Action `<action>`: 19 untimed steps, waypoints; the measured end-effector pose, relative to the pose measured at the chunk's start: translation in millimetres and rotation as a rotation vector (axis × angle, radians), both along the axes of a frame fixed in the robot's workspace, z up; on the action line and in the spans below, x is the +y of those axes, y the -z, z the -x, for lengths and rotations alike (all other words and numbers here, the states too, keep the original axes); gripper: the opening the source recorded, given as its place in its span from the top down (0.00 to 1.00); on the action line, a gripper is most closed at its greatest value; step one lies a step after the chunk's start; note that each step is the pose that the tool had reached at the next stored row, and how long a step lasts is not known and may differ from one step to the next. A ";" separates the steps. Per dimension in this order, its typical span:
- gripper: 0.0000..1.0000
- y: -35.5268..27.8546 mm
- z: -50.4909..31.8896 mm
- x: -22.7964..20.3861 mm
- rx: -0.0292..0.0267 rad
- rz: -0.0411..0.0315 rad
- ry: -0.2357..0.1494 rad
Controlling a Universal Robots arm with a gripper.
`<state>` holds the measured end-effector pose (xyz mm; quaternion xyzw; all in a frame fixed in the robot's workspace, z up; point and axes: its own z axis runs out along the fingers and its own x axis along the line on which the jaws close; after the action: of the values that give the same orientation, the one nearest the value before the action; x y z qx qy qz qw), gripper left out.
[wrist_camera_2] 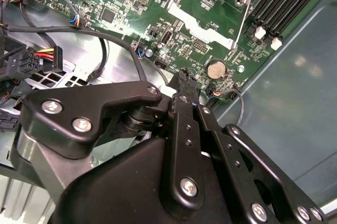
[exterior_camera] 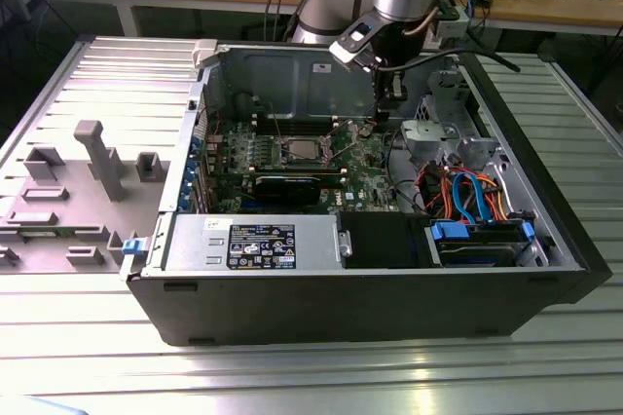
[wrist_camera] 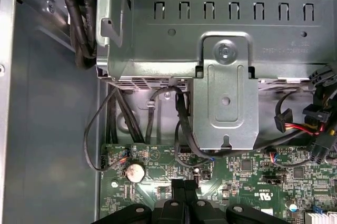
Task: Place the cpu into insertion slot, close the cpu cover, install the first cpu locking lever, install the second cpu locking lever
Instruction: 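Close the cpu cover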
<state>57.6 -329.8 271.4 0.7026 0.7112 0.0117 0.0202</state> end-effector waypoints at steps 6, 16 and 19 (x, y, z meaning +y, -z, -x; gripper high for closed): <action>0.89 1.3 1.8 -0.2 0.0000 0.0001 0.000; 0.89 2.1 3.1 -0.7 0.0001 0.0002 0.000; 0.89 3.3 5.4 -1.0 0.0000 0.0001 0.000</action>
<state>52.2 -330.8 268.1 0.7025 0.7113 0.0117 0.0202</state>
